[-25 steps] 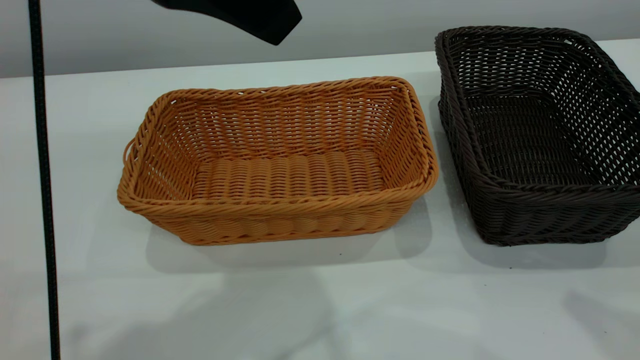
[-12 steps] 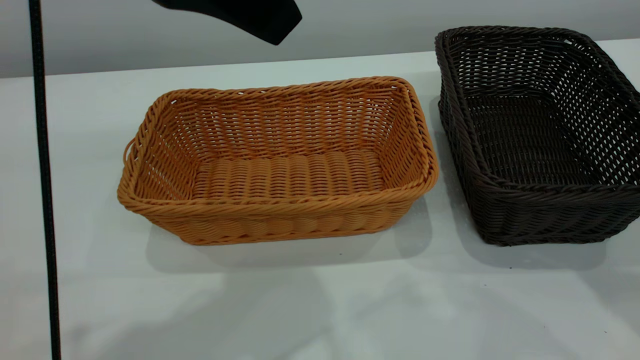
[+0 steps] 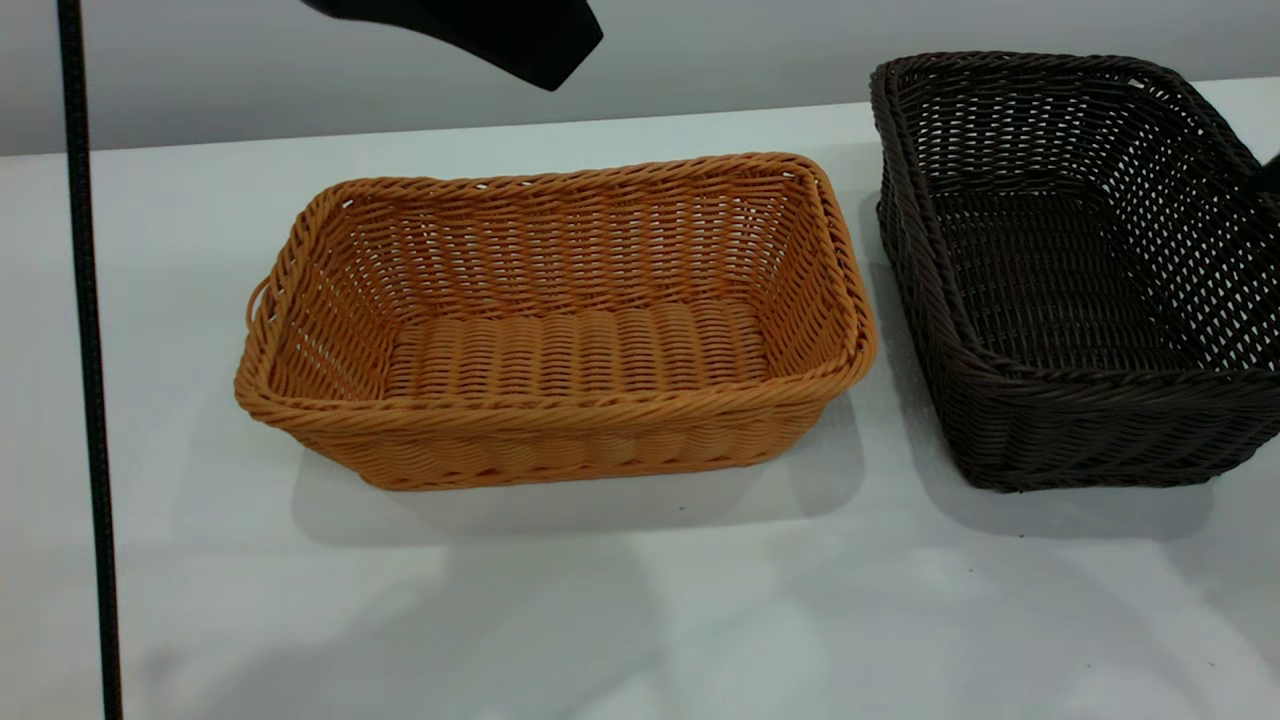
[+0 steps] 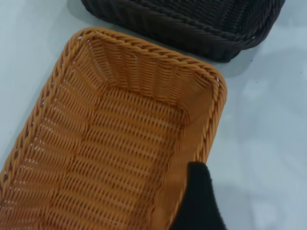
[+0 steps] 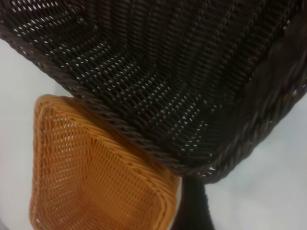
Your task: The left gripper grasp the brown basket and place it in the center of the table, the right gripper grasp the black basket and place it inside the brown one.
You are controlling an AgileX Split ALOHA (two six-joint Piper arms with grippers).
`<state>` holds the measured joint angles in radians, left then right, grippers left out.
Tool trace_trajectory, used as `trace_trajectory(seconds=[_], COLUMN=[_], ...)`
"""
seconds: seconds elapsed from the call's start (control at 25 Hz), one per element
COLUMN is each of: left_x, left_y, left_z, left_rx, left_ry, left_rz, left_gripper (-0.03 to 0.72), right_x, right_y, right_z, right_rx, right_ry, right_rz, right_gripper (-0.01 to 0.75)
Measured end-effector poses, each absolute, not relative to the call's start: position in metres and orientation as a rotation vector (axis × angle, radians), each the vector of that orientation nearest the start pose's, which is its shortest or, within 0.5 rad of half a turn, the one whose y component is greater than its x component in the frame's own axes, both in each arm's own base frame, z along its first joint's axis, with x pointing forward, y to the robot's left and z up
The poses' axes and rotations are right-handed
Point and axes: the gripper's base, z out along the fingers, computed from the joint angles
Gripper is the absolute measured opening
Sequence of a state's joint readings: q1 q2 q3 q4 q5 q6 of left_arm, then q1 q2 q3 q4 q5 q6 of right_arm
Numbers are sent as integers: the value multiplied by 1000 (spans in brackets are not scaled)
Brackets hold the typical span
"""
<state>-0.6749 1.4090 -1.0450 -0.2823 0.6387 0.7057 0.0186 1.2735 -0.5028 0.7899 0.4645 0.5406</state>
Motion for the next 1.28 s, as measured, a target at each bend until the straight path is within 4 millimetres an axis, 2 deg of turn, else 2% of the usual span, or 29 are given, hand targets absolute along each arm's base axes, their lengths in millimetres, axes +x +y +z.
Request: trace_trajectory(seconds=[0.2, 0.32, 1.28], left_x=[221, 221, 218], left_y=[-197, -196, -195], left_z=[290, 290, 288], left_rx=[1407, 1412, 1444], left_ry=[2034, 2039, 2073], left_rz=[-291, -293, -305], left_gripper=[481, 481, 481], right_x=[214, 219, 240], right_y=[58, 66, 55], right_z=[174, 164, 107], right_rx=[1554, 1582, 1843], right_ry=[2340, 2325, 2149], right_rz=[824, 793, 561], right_gripper=[509, 509, 509])
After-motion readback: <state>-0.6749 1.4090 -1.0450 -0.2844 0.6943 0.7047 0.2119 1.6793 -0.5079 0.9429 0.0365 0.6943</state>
